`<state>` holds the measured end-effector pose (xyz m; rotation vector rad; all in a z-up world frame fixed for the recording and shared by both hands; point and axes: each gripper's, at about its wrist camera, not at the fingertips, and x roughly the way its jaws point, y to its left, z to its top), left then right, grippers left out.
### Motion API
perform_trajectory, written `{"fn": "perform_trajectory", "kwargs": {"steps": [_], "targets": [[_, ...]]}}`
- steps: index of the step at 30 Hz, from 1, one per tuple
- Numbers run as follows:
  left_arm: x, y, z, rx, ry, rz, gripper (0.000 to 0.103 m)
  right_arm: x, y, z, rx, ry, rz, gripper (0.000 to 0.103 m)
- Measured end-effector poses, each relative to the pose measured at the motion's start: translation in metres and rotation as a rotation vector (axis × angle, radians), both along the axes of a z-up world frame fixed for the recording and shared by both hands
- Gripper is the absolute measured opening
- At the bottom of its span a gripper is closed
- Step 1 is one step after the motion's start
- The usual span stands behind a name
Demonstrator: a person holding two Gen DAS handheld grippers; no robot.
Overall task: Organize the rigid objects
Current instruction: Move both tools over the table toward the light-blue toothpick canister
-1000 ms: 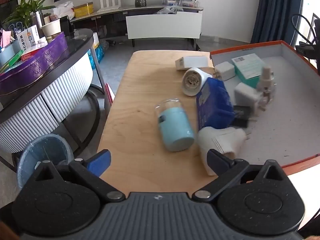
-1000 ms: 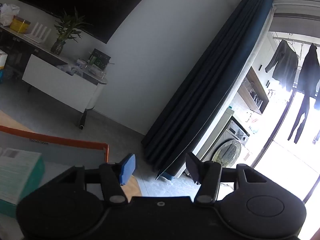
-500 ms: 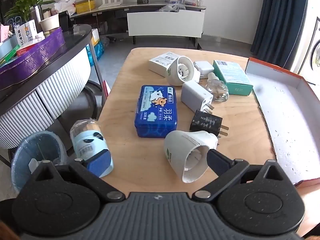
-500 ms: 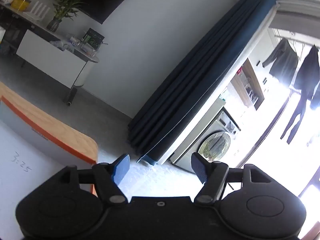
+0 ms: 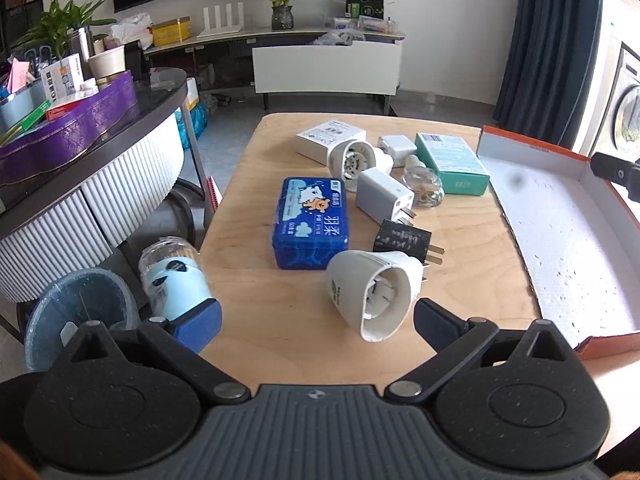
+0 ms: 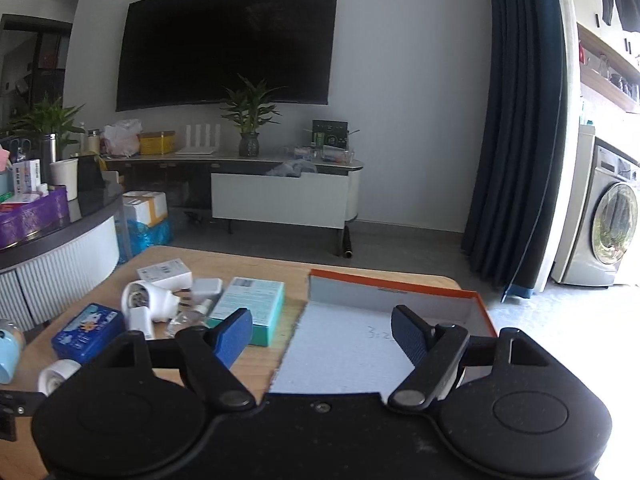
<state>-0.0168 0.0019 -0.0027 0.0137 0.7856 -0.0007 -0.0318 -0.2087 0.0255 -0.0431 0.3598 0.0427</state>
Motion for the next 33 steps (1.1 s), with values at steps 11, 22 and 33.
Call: {"fn": "perform_trajectory", "kwargs": {"steps": [11, 22, 33], "targets": [[0.0, 0.018, 0.001, 0.008, 0.027, 0.067, 0.103, -0.044, 0.029, -0.023, 0.104, 0.094, 0.101, 0.092], [-0.012, 0.035, 0.004, 0.004, 0.02, 0.112, 0.103, -0.065, 0.052, -0.029, 0.125, 0.14, 0.118, 0.097], [-0.022, 0.059, 0.0, -0.019, 0.025, 0.151, 0.103, -0.077, 0.077, -0.031, 0.127, 0.128, 0.116, 0.101]]}}
